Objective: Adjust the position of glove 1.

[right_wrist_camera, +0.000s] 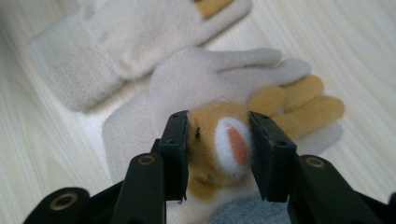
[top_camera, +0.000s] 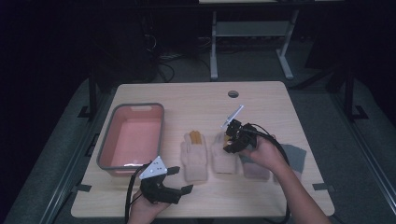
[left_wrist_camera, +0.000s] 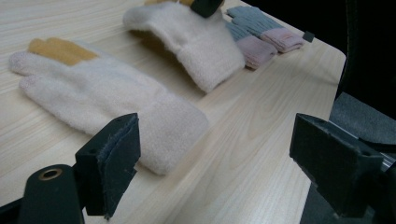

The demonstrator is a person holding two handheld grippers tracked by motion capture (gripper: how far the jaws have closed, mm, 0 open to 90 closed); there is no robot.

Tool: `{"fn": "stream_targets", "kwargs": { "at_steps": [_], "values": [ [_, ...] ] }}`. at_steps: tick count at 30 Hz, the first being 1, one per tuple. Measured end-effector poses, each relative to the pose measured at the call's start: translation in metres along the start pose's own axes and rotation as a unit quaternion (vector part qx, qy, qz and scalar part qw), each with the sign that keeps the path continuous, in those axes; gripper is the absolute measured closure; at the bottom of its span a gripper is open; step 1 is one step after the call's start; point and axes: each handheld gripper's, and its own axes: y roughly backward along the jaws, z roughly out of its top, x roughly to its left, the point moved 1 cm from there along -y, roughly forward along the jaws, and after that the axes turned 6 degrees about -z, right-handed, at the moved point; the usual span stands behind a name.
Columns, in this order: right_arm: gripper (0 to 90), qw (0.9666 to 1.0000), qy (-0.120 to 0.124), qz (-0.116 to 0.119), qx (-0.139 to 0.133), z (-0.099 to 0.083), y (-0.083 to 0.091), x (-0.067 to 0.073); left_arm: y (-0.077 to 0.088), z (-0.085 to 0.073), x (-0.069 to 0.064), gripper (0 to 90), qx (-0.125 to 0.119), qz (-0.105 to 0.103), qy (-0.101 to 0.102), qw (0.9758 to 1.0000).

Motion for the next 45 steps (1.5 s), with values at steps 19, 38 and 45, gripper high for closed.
{"fn": "stream_targets", "kwargs": {
  "at_steps": [19, 38, 45],
  "values": [
    [60.6, 0.9977, 0.059, 0.004, -0.031, 0.054, 0.018, 0.02, 0.006, 0.0, 0.0, 16.3, -0.01, 0.004, 0.003, 0.9999],
    [60.3, 0.9926, 0.111, 0.044, -0.022, 0.088, -0.01, 0.05, 0.008, -0.001, -0.001, 16.3, -0.014, 0.005, 0.009, 0.9998],
    [60.0, 0.9924, 0.111, 0.052, -0.016, 0.087, -0.021, 0.052, 0.007, -0.001, -0.001, 16.3, -0.011, 0.007, 0.008, 0.9999]
  ]
}}
